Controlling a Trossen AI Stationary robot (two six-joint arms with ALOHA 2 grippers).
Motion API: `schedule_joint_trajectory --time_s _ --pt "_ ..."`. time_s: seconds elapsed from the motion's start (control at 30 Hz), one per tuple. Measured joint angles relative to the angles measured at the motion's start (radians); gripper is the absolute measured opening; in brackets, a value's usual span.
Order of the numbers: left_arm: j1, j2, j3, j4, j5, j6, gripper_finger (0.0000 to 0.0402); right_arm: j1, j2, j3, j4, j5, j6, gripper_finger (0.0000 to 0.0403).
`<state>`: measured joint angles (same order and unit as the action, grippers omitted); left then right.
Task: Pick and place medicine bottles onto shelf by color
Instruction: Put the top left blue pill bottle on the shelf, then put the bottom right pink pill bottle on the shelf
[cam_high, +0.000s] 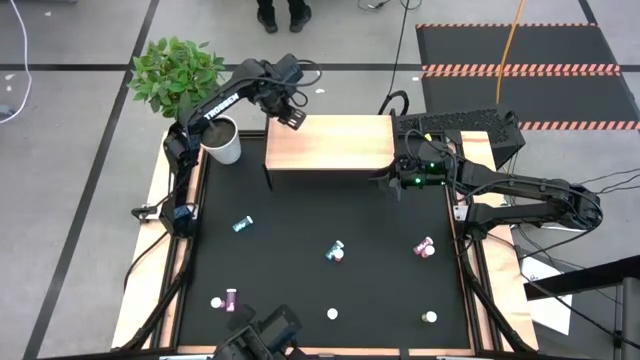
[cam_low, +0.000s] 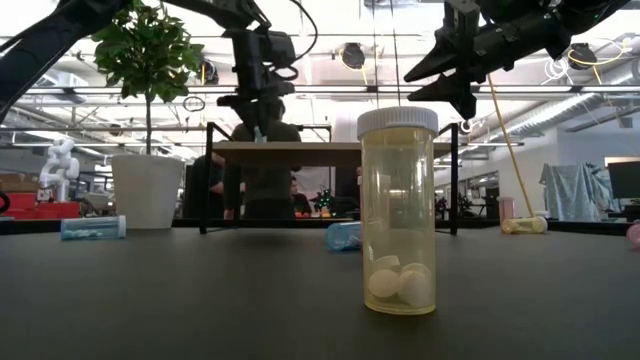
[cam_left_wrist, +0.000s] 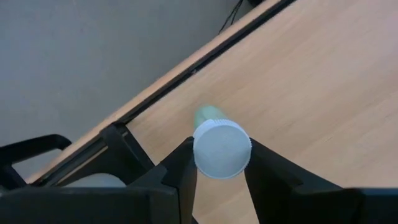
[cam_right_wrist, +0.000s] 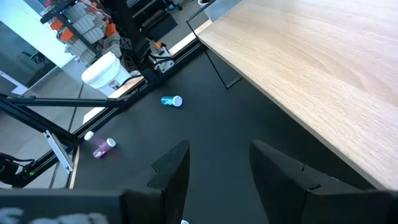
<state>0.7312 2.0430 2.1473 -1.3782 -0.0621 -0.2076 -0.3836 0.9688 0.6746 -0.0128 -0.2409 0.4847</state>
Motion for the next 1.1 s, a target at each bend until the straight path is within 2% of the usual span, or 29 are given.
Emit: schedule_joint_trajectory --time_s 0.47,0.87,1.1 --pt "0.003 -0.002 -0.014 0.023 0.02 0.014 0.0128 0.0 0.0 0.0 0.0 0.0 0.02 0.0162" --pt "0.004 -0.013 -0.016 0.037 0.021 0.01 0.0257 0.0 0.0 0.0 0.0 -0.001 0.059 0.0162" --pt "0.004 -0.103 -0.016 -0.013 0.028 0.016 0.0303 0.003 0.0 0.0 0.0 -0.028 0.096 0.0162"
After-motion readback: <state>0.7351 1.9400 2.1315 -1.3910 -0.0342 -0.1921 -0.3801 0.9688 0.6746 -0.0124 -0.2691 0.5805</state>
